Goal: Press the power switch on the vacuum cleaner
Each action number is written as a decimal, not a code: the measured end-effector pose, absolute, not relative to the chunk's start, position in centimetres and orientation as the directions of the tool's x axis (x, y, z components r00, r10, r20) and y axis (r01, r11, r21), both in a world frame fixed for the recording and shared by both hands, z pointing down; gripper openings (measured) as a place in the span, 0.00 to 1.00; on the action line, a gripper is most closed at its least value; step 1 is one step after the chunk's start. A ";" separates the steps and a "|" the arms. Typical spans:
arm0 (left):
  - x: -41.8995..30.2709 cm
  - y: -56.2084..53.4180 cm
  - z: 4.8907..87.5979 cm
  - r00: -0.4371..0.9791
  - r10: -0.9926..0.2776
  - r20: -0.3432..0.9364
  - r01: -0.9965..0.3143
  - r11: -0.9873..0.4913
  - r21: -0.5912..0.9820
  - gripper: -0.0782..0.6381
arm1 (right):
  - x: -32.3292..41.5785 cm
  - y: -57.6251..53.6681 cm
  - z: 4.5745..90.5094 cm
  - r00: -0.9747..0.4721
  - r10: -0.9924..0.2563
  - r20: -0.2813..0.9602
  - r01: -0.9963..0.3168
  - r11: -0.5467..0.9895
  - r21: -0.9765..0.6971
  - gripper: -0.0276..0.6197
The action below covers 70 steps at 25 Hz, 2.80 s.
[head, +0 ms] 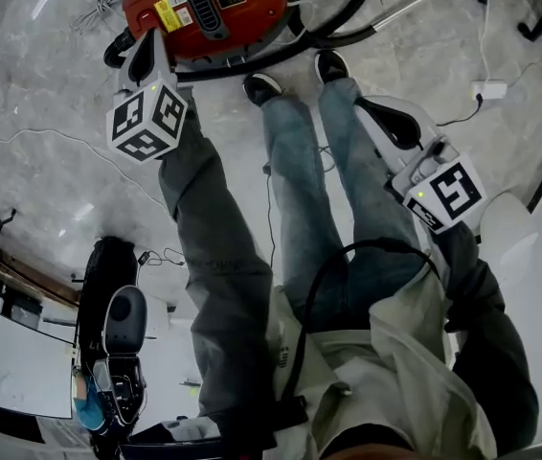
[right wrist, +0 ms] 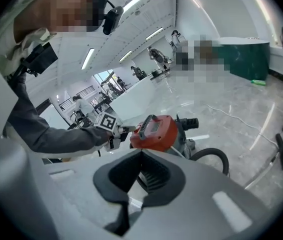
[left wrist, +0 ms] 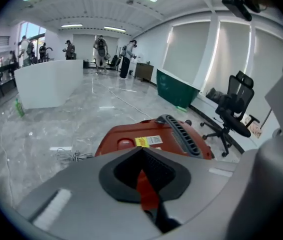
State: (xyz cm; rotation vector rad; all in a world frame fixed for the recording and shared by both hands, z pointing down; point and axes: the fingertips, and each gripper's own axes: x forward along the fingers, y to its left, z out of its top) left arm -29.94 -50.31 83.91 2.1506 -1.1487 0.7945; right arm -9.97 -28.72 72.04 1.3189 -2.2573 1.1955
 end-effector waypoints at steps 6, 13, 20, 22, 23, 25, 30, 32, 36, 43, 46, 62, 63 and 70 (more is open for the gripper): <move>-25.0 -39.6 76.4 0.562 -0.563 0.606 -0.824 -0.449 0.347 0.11 | -3.1 -28.8 68.9 -0.558 -0.636 0.533 -0.814 0.293 -0.502 0.05; -18.2 -28.6 65.8 0.644 -0.561 0.521 -0.763 -0.416 0.495 0.11 | 3.2 -25.0 64.0 -0.622 -0.588 0.518 -0.773 0.354 -0.526 0.08; -12.7 -19.5 57.4 0.721 -0.538 0.437 -0.689 -0.489 0.535 0.11 | 3.1 -16.9 57.9 -0.679 -0.553 0.483 -0.734 0.477 -0.484 0.08; -12.5 -16.6 54.7 0.715 -0.565 0.411 -0.693 -0.496 0.523 0.11 | 2.7 -14.4 55.5 -0.698 -0.560 0.448 -0.715 0.510 -0.478 0.08; -12.6 -14.9 53.4 0.708 -0.585 0.396 -0.699 -0.497 0.515 0.11 | 2.5 -13.1 54.3 -0.707 -0.562 0.429 -0.706 0.537 -0.461 0.08; -13.2 -10.9 50.7 0.677 -0.640 0.363 -0.721 -0.479 0.500 0.11 | 2.2 -10.2 51.6 -0.729 -0.559 0.395 -0.684 0.601 -0.414 0.08; -15.2 1.9 44.9 0.585 -0.753 0.302 -0.773 -0.405 0.489 0.11 | 2.5 -0.4 44.8 -0.759 -0.563 0.326 -0.650 0.681 -0.336 0.08; -14.8 6.4 43.2 0.576 -0.762 0.296 -0.777 -0.398 0.488 0.11 | 3.3 3.3 42.1 -0.760 -0.575 0.302 -0.649 0.685 -0.331 0.08; -13.8 11.0 40.0 0.537 -0.806 0.247 -0.795 -0.387 0.466 0.11 | 4.3 8.1 38.5 -0.742 -0.612 0.272 -0.670 0.677 -0.304 0.08; -11.1 13.0 36.9 0.472 -0.868 0.156 -0.832 -0.380 0.404 0.11 | 5.5 12.1 34.1 -0.706 -0.668 0.237 -0.707 0.681 -0.188 0.08; -8.8 13.2 36.1 0.471 -0.869 0.148 -0.838 -0.389 0.384 0.11 | 7.2 13.8 33.6 -0.694 -0.683 0.230 -0.720 0.668 -0.190 0.07; -0.7 23.7 37.9 0.314 -0.930 0.191 -0.898 -0.226 0.377 0.11 | 15.6 21.4 36.3 -0.771 -0.585 0.252 -0.635 0.730 -0.252 0.05; -0.6 24.8 38.0 0.297 -0.935 0.196 -0.902 -0.206 0.379 0.11 | 15.6 22.2 36.4 -0.784 -0.565 0.256 -0.619 0.742 -0.257 0.05; -1.5 27.7 38.6 0.230 -0.944 0.235 -0.908 -0.122 0.401 0.11 | 13.8 23.4 36.2 -0.828 -0.486 0.279 -0.554 0.785 -0.277 0.05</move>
